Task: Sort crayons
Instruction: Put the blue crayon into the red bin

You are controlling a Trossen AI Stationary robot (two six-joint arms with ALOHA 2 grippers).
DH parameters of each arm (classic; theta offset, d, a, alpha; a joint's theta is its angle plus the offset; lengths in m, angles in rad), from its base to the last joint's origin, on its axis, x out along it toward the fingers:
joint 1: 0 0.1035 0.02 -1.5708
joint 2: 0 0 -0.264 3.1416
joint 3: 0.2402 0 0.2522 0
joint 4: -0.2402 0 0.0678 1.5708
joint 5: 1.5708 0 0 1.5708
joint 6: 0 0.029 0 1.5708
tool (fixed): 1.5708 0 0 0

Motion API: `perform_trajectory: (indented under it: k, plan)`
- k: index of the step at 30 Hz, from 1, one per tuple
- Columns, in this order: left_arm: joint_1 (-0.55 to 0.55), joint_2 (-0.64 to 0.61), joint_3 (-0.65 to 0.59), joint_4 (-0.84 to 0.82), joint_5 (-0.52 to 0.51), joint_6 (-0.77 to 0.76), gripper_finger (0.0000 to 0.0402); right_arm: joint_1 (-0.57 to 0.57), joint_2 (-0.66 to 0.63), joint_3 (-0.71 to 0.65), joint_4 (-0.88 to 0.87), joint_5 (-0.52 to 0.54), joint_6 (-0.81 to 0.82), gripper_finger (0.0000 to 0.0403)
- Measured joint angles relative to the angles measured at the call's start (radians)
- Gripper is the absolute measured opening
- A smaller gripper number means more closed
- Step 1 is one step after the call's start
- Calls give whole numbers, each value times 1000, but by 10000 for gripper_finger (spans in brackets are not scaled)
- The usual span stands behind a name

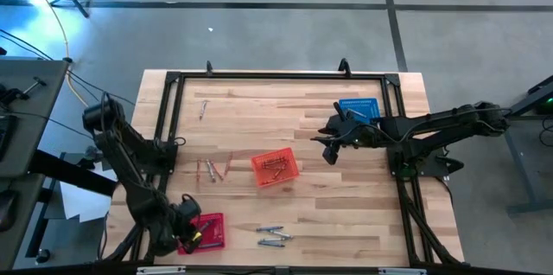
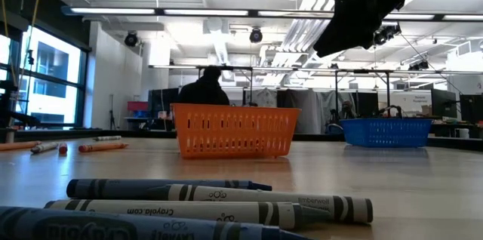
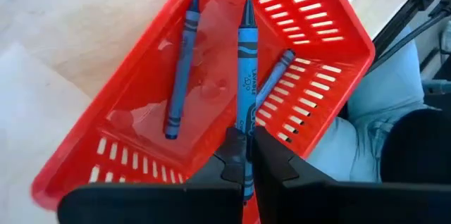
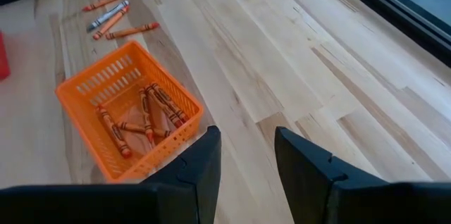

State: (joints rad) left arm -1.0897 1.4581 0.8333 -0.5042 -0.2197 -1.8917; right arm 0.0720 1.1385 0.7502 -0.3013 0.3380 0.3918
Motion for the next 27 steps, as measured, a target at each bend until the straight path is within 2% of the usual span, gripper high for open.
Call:
perform_trajectory:
  k: [14, 27]
  plan:
    - [0, 26, 0, 26, 1, -27, 26, 0, 0, 0, -1, 0, 18, 129]
    - [5, 26, 0, -8, -8, -34, 28, 0, 0, 0, -1, 39, 18, 129]
